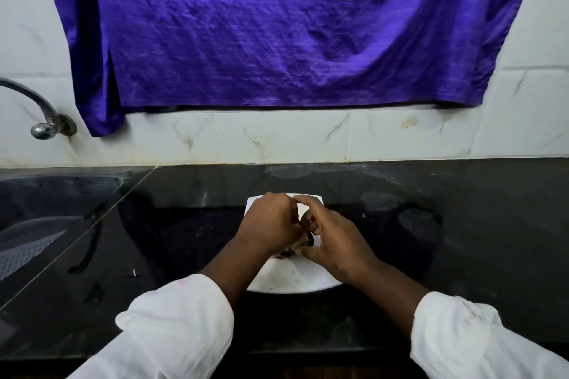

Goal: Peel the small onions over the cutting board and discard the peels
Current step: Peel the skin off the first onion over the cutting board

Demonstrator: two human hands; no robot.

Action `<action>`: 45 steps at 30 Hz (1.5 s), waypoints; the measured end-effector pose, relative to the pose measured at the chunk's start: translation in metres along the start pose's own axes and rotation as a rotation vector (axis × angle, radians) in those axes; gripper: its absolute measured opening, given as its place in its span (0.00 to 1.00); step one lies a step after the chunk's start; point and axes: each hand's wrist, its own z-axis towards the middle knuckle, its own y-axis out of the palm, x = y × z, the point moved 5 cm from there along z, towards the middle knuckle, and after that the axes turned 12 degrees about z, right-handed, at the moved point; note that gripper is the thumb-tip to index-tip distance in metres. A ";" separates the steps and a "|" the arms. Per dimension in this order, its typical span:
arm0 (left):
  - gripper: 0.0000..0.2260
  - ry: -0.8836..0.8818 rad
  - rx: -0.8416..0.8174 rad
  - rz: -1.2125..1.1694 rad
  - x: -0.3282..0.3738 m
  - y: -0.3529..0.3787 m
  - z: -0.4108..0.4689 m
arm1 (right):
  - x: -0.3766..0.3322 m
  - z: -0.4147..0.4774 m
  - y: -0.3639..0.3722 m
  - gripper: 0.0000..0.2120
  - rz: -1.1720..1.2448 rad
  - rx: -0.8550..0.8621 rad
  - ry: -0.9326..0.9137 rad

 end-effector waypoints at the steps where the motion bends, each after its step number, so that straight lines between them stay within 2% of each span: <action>1: 0.05 0.004 -0.002 0.001 -0.001 0.001 -0.002 | 0.001 0.000 0.000 0.42 0.006 -0.004 0.008; 7: 0.02 0.033 0.022 -0.039 -0.007 0.005 -0.008 | 0.001 0.000 0.003 0.43 0.040 -0.010 0.011; 23: 0.04 -0.103 -0.016 -0.280 -0.033 0.014 -0.010 | 0.018 -0.006 -0.003 0.46 0.145 -0.001 0.066; 26: 0.04 -0.043 -0.041 -0.360 -0.026 0.014 -0.012 | 0.020 -0.007 -0.005 0.45 0.200 0.006 0.083; 30: 0.03 -0.012 -0.019 -0.351 -0.016 0.013 -0.010 | 0.019 -0.006 -0.002 0.44 0.211 0.010 0.094; 41: 0.08 -0.133 0.007 -0.330 -0.012 0.012 -0.011 | 0.017 0.000 0.003 0.42 0.164 0.035 0.075; 45: 0.08 -0.144 -0.017 -0.340 -0.015 0.012 -0.008 | 0.023 0.005 0.004 0.34 0.202 0.009 0.125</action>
